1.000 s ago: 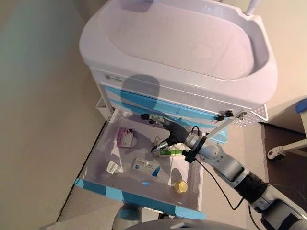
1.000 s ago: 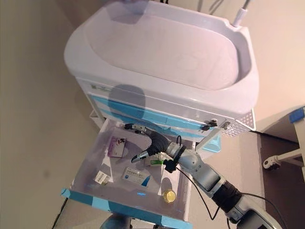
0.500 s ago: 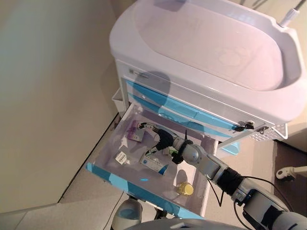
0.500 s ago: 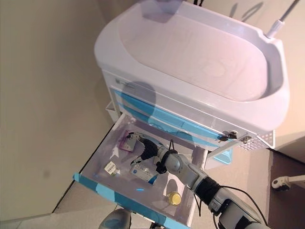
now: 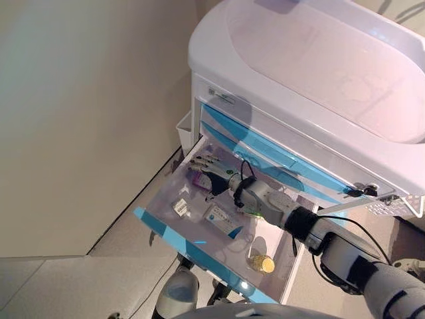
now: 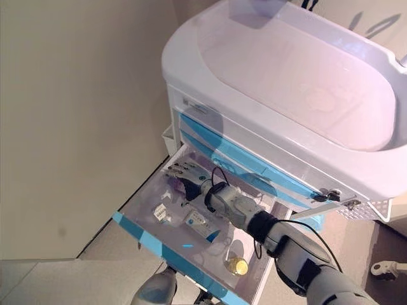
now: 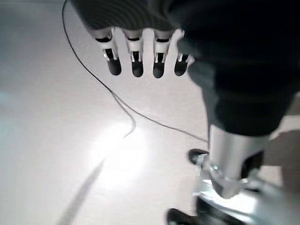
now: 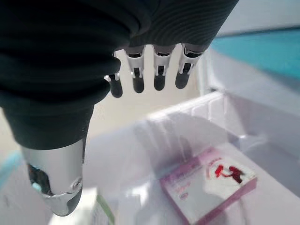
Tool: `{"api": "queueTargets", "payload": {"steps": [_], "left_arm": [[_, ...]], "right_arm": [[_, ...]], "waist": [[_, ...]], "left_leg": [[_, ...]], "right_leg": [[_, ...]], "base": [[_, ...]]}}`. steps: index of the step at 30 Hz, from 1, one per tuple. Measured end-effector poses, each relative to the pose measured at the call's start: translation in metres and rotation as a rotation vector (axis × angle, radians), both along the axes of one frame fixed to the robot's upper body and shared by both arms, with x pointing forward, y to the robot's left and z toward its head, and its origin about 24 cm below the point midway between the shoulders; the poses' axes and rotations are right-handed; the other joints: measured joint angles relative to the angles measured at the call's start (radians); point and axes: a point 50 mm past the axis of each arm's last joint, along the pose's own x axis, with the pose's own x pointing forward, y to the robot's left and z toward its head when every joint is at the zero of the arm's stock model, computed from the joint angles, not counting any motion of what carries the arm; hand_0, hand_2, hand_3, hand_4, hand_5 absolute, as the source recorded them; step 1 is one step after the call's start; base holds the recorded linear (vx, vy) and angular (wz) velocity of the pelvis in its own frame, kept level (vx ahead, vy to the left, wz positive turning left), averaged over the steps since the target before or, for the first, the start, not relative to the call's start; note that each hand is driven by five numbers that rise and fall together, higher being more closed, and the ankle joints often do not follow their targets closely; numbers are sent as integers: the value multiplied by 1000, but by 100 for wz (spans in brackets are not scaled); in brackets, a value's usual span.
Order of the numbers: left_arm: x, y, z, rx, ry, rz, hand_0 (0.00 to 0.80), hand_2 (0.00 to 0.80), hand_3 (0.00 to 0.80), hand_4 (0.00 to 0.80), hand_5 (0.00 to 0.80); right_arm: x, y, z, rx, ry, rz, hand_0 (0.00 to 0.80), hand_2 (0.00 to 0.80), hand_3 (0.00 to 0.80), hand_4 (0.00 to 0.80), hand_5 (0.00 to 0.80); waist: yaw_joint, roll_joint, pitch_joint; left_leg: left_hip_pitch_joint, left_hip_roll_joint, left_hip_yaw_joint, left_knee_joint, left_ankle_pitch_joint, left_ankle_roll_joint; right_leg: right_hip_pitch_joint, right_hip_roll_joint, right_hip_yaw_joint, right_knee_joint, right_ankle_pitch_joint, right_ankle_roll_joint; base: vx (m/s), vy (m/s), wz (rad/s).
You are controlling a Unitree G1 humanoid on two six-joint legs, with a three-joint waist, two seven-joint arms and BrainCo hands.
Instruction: Open the drawer and pick up the medicine
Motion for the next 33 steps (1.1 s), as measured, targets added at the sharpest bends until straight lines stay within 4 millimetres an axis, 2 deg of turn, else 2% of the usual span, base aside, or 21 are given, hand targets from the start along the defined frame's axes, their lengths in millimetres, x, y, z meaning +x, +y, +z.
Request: {"api": "queueTargets", "payload": {"steps": [1, 5, 10, 14, 23, 33], "left_arm": [[11, -6, 0, -14, -35, -7, 0, 0, 0, 0, 0], [22, -16, -1, -28, -57, -18, 0, 0, 0, 0, 0], [18, -16, -2, -26, -38, -36, 0, 0, 0, 0, 0], [16, -17, -2, -28, -33, -38, 0, 0, 0, 0, 0], [17, -16, -2, -34, -42, -15, 0, 0, 0, 0, 0], [21, -17, -1, -40, -59, -10, 0, 0, 0, 0, 0]], "right_arm": [[-3, 8, -1, -10, -8, 19, 0, 0, 0, 0, 0], [-3, 16, -11, -94, -18, 15, 0, 0, 0, 0, 0], [4, 0, -30, -251, -37, -38, 0, 0, 0, 0, 0], [10, -12, -37, -342, -55, -77, 0, 0, 0, 0, 0], [23, -42, -34, -434, -107, -148, 0, 0, 0, 0, 0], [33, -63, -9, -449, -249, -155, 0, 0, 0, 0, 0]], "waist": [[2, -11, 3], [0, -18, 5], [25, -20, 10], [26, -21, 12], [20, -20, 31], [-1, -19, 50]], "left_leg": [[0, 0, -3, 0, 0, -1], [-10, -5, -14, 5, -1, -2], [-21, -9, -27, 7, 1, -1], [-31, -8, -31, 9, 2, -4], [-50, -7, -28, 9, 9, -2], [-63, -7, -24, 8, 12, 1]], "right_leg": [[1, 0, -5, 0, 0, 0], [-2, -1, -13, -1, -1, -1], [-7, -1, -15, -1, -3, -2], [-15, 0, -15, 0, -4, -1], [-41, -2, -16, 11, -5, -2], [-57, -4, -13, 16, -5, -2]], "base": [[1, -24, 6], [4, -16, 10], [-2, -12, 7], [0, -4, 2], [-8, 5, 0], [0, 0, 0]]}}
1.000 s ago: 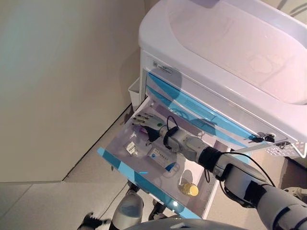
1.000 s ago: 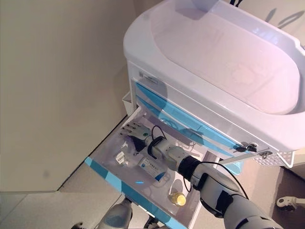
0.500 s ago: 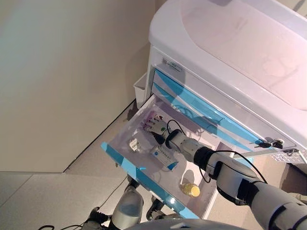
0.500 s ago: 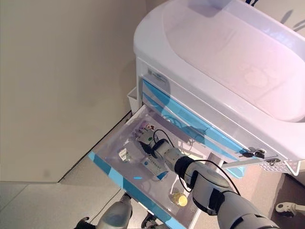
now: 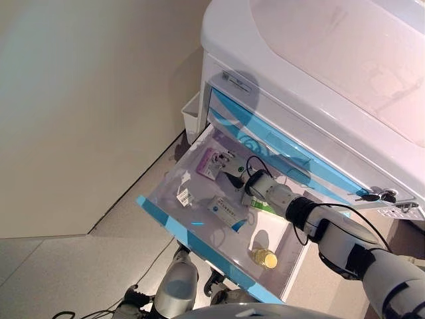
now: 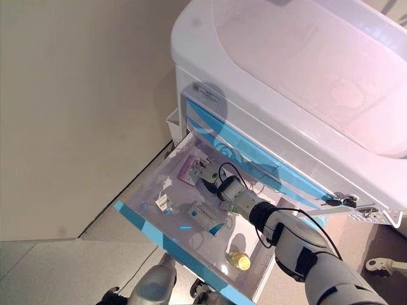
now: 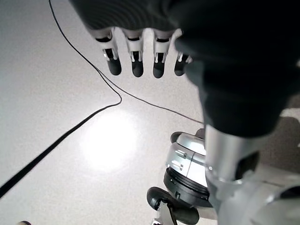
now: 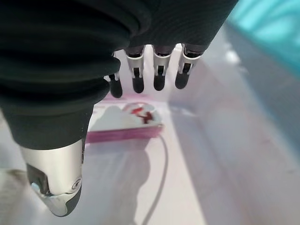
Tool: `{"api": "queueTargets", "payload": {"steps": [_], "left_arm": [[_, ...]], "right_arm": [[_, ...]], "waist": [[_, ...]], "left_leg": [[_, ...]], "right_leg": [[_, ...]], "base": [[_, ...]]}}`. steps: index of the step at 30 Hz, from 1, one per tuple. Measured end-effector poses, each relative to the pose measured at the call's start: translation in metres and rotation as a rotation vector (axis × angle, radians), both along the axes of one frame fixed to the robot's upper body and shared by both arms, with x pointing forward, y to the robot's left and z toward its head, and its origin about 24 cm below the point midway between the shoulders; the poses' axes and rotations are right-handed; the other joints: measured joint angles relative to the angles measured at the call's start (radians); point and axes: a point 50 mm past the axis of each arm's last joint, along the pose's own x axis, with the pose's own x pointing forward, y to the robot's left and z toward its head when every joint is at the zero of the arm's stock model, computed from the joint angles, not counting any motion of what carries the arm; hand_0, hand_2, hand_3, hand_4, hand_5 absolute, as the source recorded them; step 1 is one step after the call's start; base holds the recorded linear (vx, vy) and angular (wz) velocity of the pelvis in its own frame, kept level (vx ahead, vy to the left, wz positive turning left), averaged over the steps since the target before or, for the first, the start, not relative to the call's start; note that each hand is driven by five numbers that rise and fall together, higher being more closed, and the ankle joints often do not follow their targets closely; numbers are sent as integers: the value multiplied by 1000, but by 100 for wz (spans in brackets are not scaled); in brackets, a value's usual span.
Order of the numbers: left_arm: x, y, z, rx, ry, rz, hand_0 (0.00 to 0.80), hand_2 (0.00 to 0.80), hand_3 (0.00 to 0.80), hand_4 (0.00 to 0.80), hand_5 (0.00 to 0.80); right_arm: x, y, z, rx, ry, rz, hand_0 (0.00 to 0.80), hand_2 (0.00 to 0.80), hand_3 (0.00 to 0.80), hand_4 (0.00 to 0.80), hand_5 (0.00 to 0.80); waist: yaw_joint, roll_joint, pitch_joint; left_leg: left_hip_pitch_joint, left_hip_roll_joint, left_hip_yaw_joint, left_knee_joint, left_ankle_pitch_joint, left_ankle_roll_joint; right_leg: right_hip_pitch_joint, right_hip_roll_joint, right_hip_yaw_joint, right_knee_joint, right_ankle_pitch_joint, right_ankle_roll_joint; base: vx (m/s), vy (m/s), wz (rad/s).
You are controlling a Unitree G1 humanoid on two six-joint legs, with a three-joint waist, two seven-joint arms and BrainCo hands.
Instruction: Open the drawer and pick up the medicine
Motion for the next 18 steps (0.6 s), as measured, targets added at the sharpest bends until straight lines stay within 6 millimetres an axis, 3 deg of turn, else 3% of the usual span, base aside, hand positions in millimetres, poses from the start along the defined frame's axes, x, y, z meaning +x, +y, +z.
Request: {"api": "queueTargets", "payload": {"steps": [9, 18], "left_arm": [[8, -7, 1, -15, -37, -31, 0, 0, 0, 0, 0], [11, -13, 0, -35, -61, -42, 0, 0, 0, 0, 0]], "right_arm": [[6, -19, 6, -35, -80, -19, 0, 0, 0, 0, 0], [12, -35, -1, -83, -95, -82, 0, 0, 0, 0, 0]], "waist": [[-3, 37, 31], [-1, 60, 48]], "left_leg": [[-8, -1, 0, -1, 1, 1], [-25, -1, 1, -1, 3, 3]], "right_leg": [[-8, -1, 0, 0, 3, -4], [-24, -1, 0, 0, 3, -4]], "base": [[0, 0, 0], [-2, 3, 2]]}}
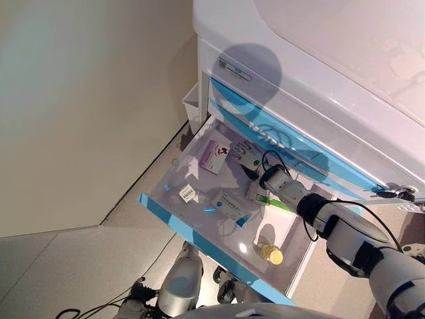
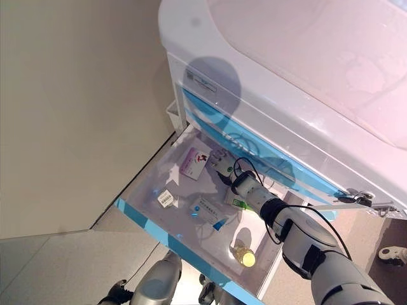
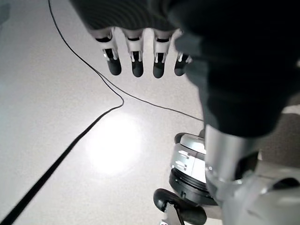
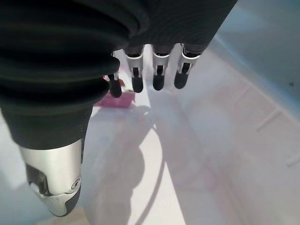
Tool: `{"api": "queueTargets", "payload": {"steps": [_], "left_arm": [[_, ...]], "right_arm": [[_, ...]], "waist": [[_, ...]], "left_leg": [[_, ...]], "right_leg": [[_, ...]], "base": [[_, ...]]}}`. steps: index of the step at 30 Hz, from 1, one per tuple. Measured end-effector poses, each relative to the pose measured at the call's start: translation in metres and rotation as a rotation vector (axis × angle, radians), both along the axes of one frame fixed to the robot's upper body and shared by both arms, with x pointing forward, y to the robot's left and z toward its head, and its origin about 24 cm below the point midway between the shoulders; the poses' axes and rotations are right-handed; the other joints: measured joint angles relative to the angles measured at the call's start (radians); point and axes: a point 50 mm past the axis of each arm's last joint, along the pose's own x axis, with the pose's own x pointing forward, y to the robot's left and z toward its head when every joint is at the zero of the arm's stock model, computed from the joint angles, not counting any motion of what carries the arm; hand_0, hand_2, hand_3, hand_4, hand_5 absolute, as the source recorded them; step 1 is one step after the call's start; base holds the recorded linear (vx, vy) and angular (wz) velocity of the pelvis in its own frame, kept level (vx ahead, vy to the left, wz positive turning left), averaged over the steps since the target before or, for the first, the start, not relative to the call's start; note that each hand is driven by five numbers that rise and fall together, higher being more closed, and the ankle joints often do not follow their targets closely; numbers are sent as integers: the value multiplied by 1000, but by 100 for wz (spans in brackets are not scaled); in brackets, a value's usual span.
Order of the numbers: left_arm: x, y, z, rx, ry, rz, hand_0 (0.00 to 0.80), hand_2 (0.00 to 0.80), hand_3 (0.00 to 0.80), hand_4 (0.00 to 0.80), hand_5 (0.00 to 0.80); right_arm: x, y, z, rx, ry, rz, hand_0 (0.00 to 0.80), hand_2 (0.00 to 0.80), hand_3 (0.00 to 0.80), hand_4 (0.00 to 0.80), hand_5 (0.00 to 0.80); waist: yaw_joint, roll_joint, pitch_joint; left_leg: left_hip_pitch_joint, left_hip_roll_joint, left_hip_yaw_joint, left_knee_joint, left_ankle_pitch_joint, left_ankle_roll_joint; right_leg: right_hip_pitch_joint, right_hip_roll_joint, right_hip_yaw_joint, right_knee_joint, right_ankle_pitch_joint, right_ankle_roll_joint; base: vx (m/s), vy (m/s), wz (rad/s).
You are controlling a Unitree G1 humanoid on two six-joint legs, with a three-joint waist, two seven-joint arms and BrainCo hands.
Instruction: Open the drawer and pick up the medicine
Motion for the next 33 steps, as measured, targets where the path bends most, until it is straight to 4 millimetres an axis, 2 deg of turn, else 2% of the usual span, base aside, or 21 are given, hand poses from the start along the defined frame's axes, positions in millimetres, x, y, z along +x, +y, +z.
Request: {"api": "queueTargets", "payload": {"steps": [13, 22, 33], "left_arm": [[2, -3, 0, -4, -16, 11, 0, 0, 0, 0, 0], [8, -3, 2, 6, -51, 12, 0, 0, 0, 0, 0], [13, -4, 4, 12, -68, 21, 0, 0, 0, 0, 0]], "right_arm": [[7, 16, 21, 40, -98, 53, 0, 0, 0, 0, 0], [3, 41, 54, 177, -237, 169, 0, 0, 0, 0, 0], [0, 49, 68, 248, -286, 213, 0, 0, 0, 0, 0]], "waist": [[3, 14, 10], [1, 15, 12], [0, 15, 14]], "left_leg": [[-33, 3, 1, 0, 5, -4], [-50, 3, 1, 0, 6, -3], [-50, 3, 3, 0, 7, -1]], "right_leg": [[-34, 2, 1, 1, 4, -5], [-53, 1, 1, 5, 4, -5], [-55, 0, 3, 10, 4, -5]], "base": [[0, 0, 0], [0, 0, 0], [0, 0, 0]]}}
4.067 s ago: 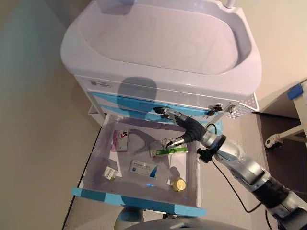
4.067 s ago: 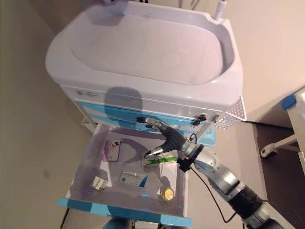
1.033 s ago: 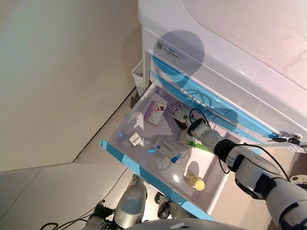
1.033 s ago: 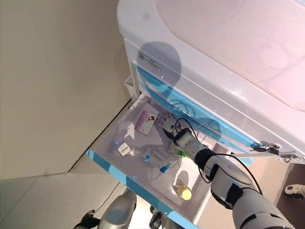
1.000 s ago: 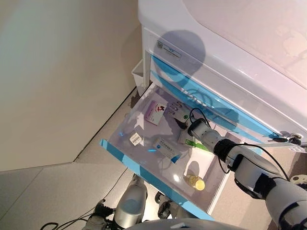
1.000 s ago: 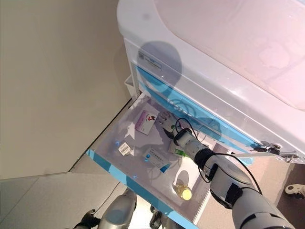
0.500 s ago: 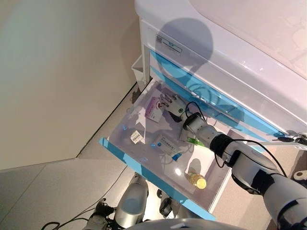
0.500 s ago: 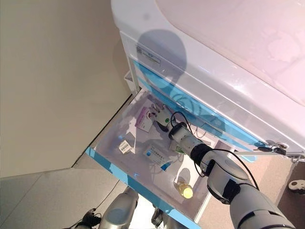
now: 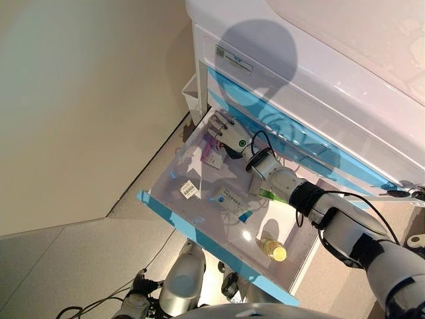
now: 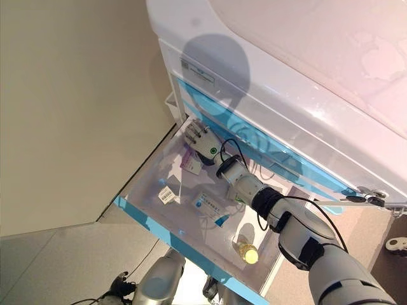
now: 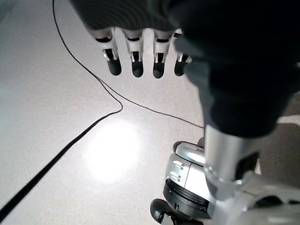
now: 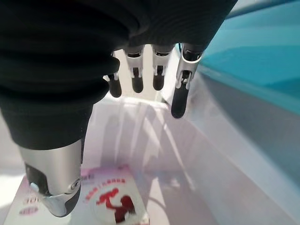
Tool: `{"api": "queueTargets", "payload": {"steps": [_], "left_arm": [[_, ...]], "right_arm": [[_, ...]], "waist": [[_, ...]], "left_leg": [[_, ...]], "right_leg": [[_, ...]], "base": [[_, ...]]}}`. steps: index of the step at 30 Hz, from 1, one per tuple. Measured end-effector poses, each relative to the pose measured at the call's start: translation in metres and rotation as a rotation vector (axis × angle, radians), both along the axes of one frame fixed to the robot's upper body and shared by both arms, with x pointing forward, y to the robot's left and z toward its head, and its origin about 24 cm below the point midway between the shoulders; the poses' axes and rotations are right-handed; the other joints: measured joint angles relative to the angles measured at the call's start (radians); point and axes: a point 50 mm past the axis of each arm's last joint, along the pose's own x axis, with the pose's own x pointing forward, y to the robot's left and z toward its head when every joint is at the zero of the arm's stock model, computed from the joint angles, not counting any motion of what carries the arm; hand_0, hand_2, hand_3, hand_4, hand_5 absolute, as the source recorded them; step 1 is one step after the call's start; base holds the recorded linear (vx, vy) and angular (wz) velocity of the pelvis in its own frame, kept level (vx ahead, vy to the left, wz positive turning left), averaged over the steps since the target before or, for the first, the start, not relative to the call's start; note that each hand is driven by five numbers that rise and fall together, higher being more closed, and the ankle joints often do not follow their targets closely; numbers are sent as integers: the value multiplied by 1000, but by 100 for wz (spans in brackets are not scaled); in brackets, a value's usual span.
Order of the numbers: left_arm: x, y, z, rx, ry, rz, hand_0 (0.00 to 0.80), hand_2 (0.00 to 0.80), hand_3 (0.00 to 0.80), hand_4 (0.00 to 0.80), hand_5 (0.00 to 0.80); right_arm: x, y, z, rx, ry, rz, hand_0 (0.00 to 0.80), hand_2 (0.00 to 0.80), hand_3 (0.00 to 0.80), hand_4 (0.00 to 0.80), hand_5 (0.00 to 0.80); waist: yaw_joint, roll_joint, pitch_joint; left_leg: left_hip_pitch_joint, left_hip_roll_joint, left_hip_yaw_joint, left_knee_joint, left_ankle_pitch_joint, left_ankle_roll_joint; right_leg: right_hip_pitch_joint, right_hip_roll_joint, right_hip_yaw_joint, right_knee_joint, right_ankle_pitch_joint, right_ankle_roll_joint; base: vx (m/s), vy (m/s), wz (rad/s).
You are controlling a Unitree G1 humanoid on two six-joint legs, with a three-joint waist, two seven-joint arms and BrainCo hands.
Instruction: Open the drawer and pick up the medicine
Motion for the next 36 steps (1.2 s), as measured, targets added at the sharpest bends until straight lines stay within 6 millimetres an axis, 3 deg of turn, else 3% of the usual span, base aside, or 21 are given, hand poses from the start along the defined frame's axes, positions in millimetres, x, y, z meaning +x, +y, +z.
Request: {"api": "queueTargets", "payload": {"steps": [12, 21, 36], "left_arm": [[0, 0, 0, 3, -1, 2, 0, 0, 0, 0, 0], [-1, 1, 0, 6, 2, 4, 0, 0, 0, 0, 0], [-1, 2, 0, 24, 12, -17, 0, 0, 0, 0, 0]], "right_arm": [[0, 7, 4, 50, 17, 11, 0, 0, 0, 0, 0], [7, 18, -5, -21, 68, -19, 0, 0, 0, 0, 0], [13, 29, -6, 60, 120, -78, 0, 0, 0, 0, 0]], "waist": [[0, -1, 1], [-1, -4, 2], [0, -16, -1]], "left_leg": [[0, 0, 0, 0, 1, 1], [0, 2, -1, 0, 1, 1], [-1, 13, -4, 1, 7, -8]], "right_leg": [[0, 0, 0, 0, 0, 0], [-1, 2, -1, 1, 0, 0], [-2, 12, -2, 6, 1, -1]], "base": [[0, 0, 0], [0, 0, 0], [0, 0, 0]]}}
